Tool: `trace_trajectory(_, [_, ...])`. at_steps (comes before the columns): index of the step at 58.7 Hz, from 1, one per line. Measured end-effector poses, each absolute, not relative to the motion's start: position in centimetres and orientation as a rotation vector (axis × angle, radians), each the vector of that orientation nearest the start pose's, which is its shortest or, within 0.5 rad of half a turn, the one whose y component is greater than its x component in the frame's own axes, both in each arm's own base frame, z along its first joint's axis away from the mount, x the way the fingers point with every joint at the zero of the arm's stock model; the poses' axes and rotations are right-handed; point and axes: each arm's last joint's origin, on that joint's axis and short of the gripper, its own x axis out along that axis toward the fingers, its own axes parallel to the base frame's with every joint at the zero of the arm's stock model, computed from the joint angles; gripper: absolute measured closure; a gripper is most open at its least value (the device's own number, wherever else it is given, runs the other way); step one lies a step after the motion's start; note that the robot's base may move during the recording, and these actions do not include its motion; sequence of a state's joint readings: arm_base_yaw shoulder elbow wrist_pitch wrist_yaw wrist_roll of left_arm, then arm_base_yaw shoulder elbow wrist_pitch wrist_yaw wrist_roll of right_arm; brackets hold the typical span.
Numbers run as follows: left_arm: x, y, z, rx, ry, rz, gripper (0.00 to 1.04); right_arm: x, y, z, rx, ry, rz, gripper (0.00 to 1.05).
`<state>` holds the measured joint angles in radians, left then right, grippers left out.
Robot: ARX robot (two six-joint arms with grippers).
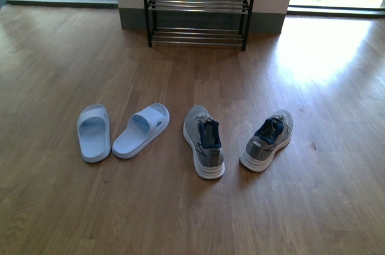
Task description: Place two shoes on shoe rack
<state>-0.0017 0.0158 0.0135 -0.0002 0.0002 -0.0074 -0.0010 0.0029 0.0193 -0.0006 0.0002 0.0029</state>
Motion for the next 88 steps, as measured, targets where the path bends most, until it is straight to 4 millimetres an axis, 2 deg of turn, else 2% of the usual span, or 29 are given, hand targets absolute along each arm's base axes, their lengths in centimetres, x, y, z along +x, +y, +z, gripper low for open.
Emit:
trace_trajectory(77, [9.8, 0.0, 16.7, -0.007, 0.002, -0.002, 0.09, 9.7, 0.0, 17.0, 0.003, -0.014, -0.001, 0.09])
trace_trajectory(83, [9.8, 0.0, 16.7, -0.007, 0.002, -0.002, 0.09, 10.1, -0.5, 16.5, 0.080, 0.079, -0.184, 0.09])
trace_trajectory(88, [9.8, 0.0, 16.7, -0.007, 0.002, -0.002, 0.09, 10.9, -1.1, 16.7, 0.106, 0.147, -0.219, 0.09])
